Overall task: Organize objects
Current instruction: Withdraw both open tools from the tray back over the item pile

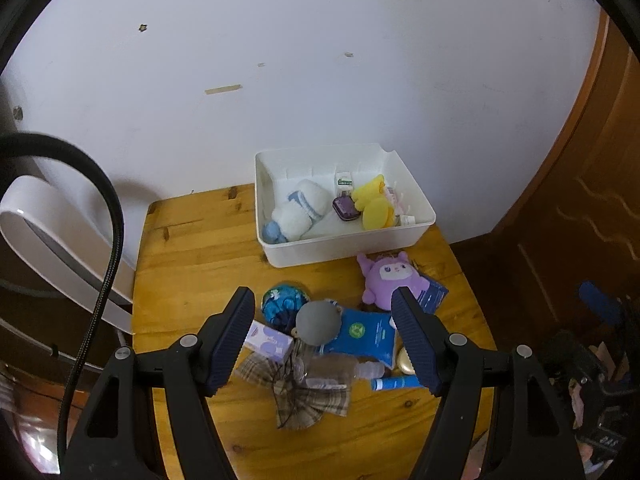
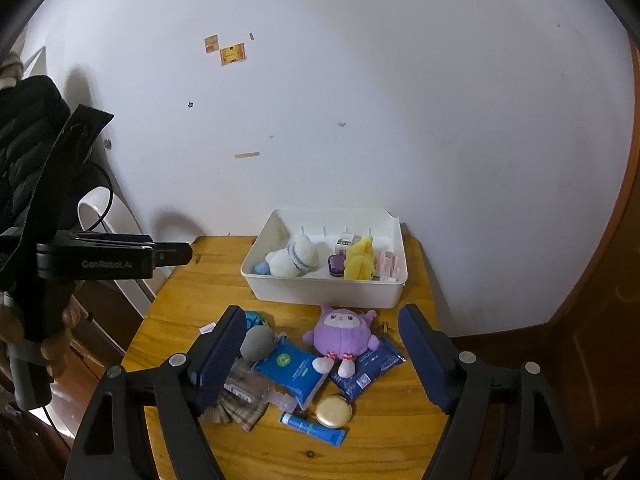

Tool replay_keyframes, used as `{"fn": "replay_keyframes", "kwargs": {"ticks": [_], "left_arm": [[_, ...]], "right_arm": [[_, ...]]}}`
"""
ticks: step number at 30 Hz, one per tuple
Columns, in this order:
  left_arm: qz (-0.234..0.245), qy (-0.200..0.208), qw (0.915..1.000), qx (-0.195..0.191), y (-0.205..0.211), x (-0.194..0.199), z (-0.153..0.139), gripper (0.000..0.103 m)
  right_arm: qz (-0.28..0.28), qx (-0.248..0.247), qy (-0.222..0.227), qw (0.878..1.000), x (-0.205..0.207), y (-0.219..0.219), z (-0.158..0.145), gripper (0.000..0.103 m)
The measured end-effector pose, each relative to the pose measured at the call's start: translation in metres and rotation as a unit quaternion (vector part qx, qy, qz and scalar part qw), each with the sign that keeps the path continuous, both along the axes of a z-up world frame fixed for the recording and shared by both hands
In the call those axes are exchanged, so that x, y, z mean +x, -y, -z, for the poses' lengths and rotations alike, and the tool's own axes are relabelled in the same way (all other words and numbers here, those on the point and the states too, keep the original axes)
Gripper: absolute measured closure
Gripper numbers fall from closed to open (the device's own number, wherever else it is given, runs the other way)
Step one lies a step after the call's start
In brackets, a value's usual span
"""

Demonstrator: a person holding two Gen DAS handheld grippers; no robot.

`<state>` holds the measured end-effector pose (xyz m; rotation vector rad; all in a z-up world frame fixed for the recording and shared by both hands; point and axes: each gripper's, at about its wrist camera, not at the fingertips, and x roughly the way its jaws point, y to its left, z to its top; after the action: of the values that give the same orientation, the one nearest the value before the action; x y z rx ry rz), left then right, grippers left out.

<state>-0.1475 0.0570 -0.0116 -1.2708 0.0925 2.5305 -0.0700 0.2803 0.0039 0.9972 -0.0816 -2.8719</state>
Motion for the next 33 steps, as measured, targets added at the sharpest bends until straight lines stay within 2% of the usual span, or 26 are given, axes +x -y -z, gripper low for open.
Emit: {"fn": "replay_keyframes", "kwargs": {"ticks": [9, 23, 33], "left_arm": [[-0.019, 0.007, 0.9996, 0.019, 0.029, 0.022, 0.018, 0.029], [-0.048, 0.005, 0.9988, 0.013, 0.059, 0.055, 0.068, 0.029], [-0.053, 0.004, 0.9986, 0.002, 0.064, 0.074, 0.097, 0.029]], "right_arm": [[-0.006, 0.004, 0.008, 1.000, 0.020, -0.001, 0.015, 0.024], [-0.003, -0.002, 0.031, 1.000, 0.031, -0.004, 0.051, 0.024], [0.008, -0.014, 0.059, 0.998, 0.033, -0.011, 0.081, 0.024]]}}
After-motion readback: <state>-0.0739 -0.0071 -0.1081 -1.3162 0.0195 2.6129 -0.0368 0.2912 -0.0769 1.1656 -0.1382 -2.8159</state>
